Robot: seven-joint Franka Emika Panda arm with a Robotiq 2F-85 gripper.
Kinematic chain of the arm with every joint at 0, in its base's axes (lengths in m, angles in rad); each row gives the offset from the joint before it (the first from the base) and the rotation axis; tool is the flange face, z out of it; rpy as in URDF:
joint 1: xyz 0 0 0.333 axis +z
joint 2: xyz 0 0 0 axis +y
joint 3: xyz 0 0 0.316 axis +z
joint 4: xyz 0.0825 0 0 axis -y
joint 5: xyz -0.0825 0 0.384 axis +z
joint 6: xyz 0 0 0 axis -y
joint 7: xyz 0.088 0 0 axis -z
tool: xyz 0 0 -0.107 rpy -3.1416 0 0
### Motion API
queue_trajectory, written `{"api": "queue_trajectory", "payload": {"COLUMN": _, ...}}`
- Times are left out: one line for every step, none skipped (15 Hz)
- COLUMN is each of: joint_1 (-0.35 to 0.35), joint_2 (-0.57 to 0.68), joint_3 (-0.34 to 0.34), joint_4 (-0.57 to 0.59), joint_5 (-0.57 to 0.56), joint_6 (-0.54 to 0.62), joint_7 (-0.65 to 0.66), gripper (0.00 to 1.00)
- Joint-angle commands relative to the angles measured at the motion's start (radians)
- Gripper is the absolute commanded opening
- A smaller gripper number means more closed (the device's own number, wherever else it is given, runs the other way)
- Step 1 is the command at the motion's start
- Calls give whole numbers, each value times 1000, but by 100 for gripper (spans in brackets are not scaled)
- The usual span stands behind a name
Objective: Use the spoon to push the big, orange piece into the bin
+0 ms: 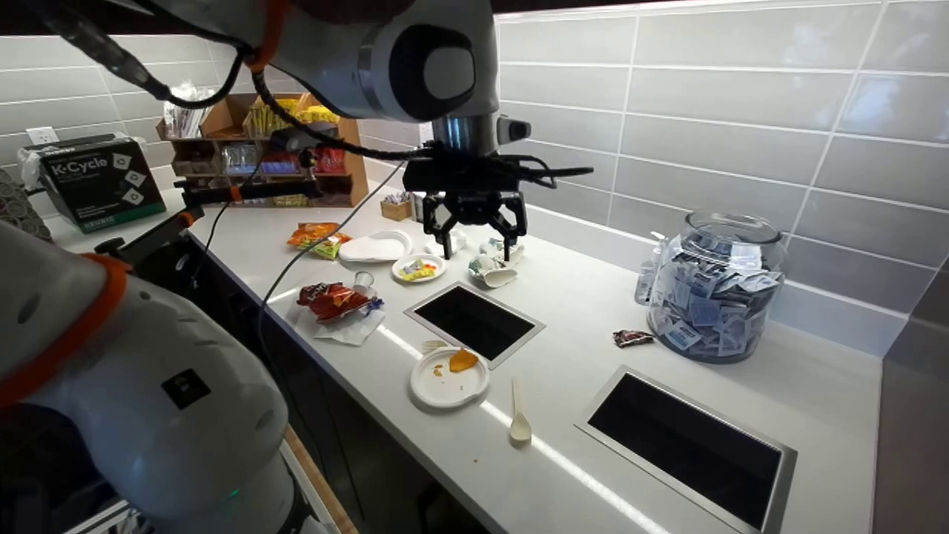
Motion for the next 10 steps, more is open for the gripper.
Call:
{"api": "queue_trajectory", "payload": {"joint_1": 2, "joint_2": -6, "joint_3": -41, "joint_4": -107, "joint_5": -5, "joint_6": 103, "joint_7": -71, "gripper": 100}}
{"api": "queue_trajectory", "payload": {"joint_1": 7, "joint_2": 7, "joint_3": -59, "joint_4": -127, "joint_5": 15, "joint_6": 116, "joint_7": -91, "gripper": 100}}
{"api": "queue_trajectory", "payload": {"joint_1": -1, "joint_2": 6, "joint_3": -30, "joint_4": -75, "joint_5": 0, "joint_6": 70, "joint_7": -50, "gripper": 100}}
{"api": "queue_trajectory", "payload": {"joint_1": -2, "joint_2": 10, "joint_3": -39, "joint_4": -95, "joint_5": 2, "joint_6": 83, "joint_7": -62, "gripper": 100}}
{"api": "queue_trajectory", "payload": {"joint_1": -4, "joint_2": 13, "joint_3": -45, "joint_4": -107, "joint_5": 3, "joint_6": 92, "joint_7": -70, "gripper": 100}}
{"api": "queue_trajectory", "payload": {"joint_1": -4, "joint_2": 14, "joint_3": -47, "joint_4": -110, "joint_5": 3, "joint_6": 95, "joint_7": -74, "gripper": 100}}
{"api": "queue_trajectory", "payload": {"joint_1": -4, "joint_2": 14, "joint_3": -47, "joint_4": -110, "joint_5": 3, "joint_6": 95, "joint_7": -74, "gripper": 100}}
{"api": "queue_trajectory", "payload": {"joint_1": -4, "joint_2": 14, "joint_3": -47, "joint_4": -110, "joint_5": 3, "joint_6": 95, "joint_7": -74, "gripper": 100}}
{"api": "queue_trajectory", "payload": {"joint_1": -4, "joint_2": 14, "joint_3": -47, "joint_4": -110, "joint_5": 3, "joint_6": 95, "joint_7": -75, "gripper": 100}}
{"api": "queue_trajectory", "payload": {"joint_1": -4, "joint_2": 14, "joint_3": -47, "joint_4": -110, "joint_5": 3, "joint_6": 95, "joint_7": -75, "gripper": 100}}
